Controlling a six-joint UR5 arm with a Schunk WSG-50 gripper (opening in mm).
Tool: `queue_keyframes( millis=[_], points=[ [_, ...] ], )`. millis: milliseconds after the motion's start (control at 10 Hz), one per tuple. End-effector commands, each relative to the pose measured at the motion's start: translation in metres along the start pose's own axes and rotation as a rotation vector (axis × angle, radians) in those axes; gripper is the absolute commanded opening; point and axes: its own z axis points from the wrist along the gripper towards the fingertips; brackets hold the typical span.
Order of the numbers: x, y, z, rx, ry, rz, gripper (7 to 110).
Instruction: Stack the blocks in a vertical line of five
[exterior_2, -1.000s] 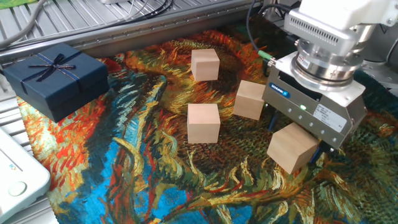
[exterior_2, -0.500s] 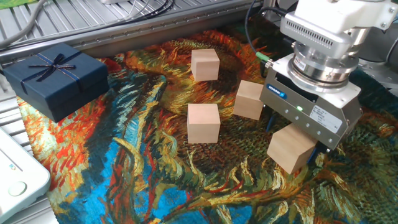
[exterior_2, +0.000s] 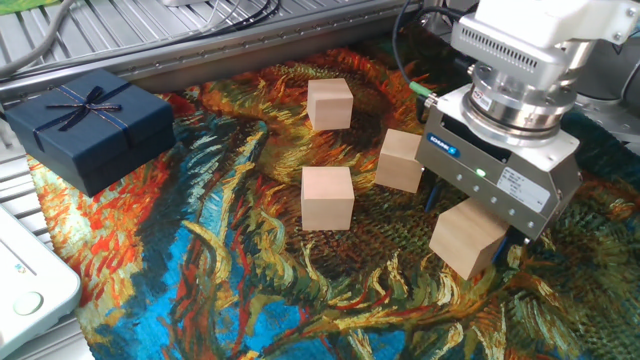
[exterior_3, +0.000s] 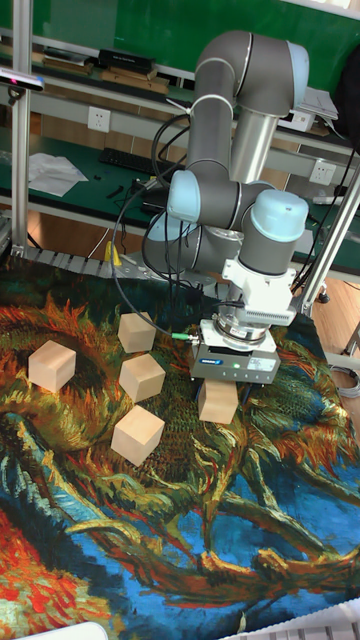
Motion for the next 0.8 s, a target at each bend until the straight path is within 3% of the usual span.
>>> queue_keyframes(
  millis=[0,700],
  points=[
    [0.0020,0.0019,0.0028,-0.011,0.002,-0.001,66],
    [0.0000,0.0016,0.0002,-0.008,-0.007,0.012,66]
  ],
)
